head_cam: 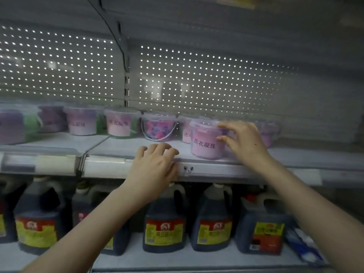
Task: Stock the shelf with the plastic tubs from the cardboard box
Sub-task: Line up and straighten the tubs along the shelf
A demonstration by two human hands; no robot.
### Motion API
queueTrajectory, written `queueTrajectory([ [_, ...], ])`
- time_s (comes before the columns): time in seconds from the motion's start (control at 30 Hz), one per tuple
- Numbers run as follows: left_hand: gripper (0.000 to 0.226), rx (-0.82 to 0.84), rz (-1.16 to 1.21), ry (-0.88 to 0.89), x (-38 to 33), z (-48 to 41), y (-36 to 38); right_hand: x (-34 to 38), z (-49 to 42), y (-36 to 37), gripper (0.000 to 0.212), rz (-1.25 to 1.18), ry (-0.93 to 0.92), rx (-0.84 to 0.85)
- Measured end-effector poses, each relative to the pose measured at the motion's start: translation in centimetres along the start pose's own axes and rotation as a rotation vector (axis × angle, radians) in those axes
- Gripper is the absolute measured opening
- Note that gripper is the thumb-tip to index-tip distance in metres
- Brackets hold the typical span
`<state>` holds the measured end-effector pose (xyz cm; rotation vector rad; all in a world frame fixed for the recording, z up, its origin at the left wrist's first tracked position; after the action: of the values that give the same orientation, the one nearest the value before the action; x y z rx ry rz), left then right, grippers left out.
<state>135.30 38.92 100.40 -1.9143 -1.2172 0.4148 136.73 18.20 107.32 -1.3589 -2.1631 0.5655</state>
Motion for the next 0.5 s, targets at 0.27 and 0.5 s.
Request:
queueTrajectory([
  [0.27, 0.041, -0.043, 0.0, 0.088, -8.8, -4.7, 2.3, -10.3, 1.5, -5.2, 0.033, 0.089, 0.072, -0.035],
  [0.5, 0.041, -0.083, -0.012, 0.142, -15.5, -8.9, 3.9, -18.5, 2.3, -9.4, 0.033, 0.099, 0.137, -0.073],
])
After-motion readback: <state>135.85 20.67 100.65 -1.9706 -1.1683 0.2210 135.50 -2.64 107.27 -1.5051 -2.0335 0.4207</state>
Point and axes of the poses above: each hand's wrist, its own z-axis away from the middle knuckle, its own y-axis out of the palm, x = y × z, the point moved 6 cm from there along -z, towards the middle knuckle, and after that the axes turned 7 degrees about y, right-handed, at the moved point
